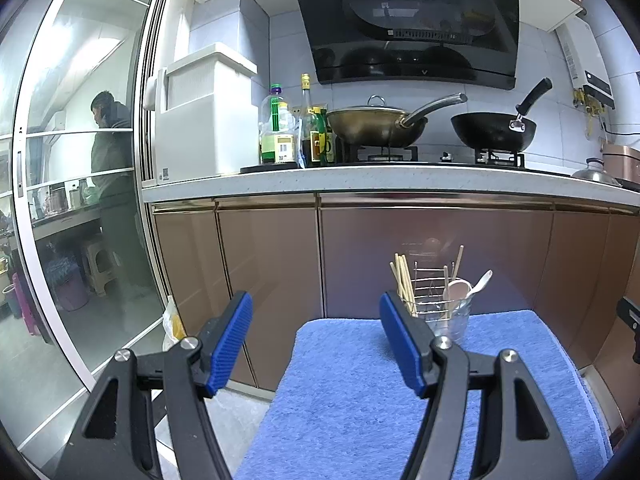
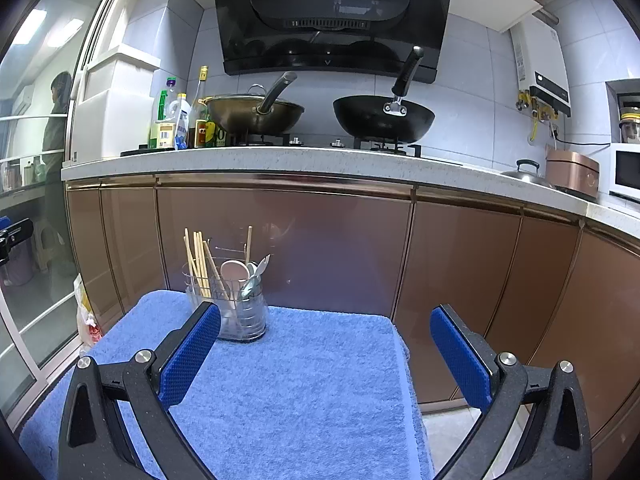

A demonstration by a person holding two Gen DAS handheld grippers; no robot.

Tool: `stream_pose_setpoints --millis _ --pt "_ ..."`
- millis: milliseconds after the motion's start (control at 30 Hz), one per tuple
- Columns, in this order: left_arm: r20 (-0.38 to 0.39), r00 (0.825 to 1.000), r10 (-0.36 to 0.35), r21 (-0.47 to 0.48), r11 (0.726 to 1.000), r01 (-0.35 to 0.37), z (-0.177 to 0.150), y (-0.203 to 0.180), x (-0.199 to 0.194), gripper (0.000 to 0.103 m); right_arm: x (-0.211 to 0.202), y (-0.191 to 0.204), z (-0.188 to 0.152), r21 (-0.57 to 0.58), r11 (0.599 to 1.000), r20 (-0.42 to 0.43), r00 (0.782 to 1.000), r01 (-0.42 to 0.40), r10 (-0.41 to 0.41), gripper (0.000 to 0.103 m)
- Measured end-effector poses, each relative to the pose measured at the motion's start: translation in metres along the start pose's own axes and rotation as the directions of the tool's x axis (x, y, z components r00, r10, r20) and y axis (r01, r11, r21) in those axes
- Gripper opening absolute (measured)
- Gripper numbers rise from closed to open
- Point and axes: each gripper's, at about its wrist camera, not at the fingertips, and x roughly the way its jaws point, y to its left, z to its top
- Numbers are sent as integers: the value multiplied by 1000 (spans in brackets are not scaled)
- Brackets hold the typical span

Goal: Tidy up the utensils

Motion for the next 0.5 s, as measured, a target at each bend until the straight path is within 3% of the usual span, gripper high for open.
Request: stream_pose_setpoints --millis 500 --pt "61 998 -5 -21 1000 6 16 1 -18 64 -23 0 21 -4 1000 82 997 3 -3 103"
